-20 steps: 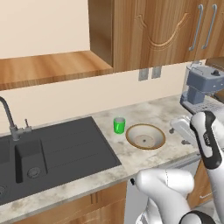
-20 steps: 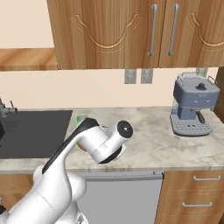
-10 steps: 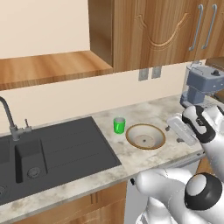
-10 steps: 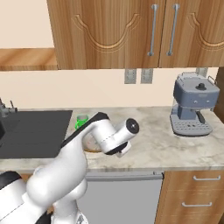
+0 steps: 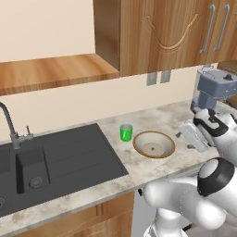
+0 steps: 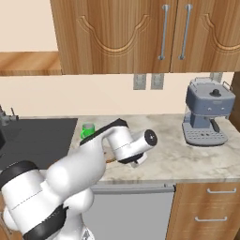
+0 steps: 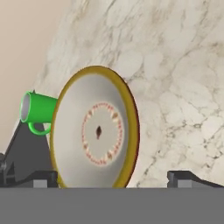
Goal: Clear the mugs and bowl far away from the sink.
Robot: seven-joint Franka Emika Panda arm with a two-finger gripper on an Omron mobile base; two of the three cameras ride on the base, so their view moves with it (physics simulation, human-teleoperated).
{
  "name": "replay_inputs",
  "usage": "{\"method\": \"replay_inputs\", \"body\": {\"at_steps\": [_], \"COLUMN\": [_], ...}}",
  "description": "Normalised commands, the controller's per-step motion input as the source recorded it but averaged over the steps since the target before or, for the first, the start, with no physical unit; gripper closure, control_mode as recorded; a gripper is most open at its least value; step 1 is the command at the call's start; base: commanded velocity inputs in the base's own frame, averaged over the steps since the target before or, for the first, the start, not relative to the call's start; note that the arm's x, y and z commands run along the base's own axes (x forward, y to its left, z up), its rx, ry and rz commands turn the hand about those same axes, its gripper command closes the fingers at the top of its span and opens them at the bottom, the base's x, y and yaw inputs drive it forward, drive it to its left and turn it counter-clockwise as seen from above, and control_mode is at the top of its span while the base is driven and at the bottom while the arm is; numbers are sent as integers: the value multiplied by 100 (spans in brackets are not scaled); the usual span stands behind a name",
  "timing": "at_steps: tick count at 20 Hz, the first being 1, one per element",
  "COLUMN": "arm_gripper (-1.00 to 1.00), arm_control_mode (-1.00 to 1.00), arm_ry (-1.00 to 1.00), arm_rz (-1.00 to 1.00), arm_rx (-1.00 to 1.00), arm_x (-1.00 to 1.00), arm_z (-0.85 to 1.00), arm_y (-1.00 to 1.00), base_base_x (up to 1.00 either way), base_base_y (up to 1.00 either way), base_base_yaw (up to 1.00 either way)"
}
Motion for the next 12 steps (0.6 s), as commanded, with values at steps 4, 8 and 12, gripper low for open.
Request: {"method": "replay_inputs", "body": {"at_steps": [4, 8, 12], "arm_gripper": [-100, -100, -100], "arm_control_mode": [-100, -100, -100], "arm_ry": [-1, 4, 1], "arm_rz": [0, 0, 0], "arm_rx": [0, 0, 0], "arm_x": [29, 36, 34], "arm_z": [-31, -28, -31], "arm_y": [0, 0, 0], "base_base_x": [0, 0, 0], "base_base_y": [0, 0, 0], "base_base_yaw": [0, 0, 0]}}
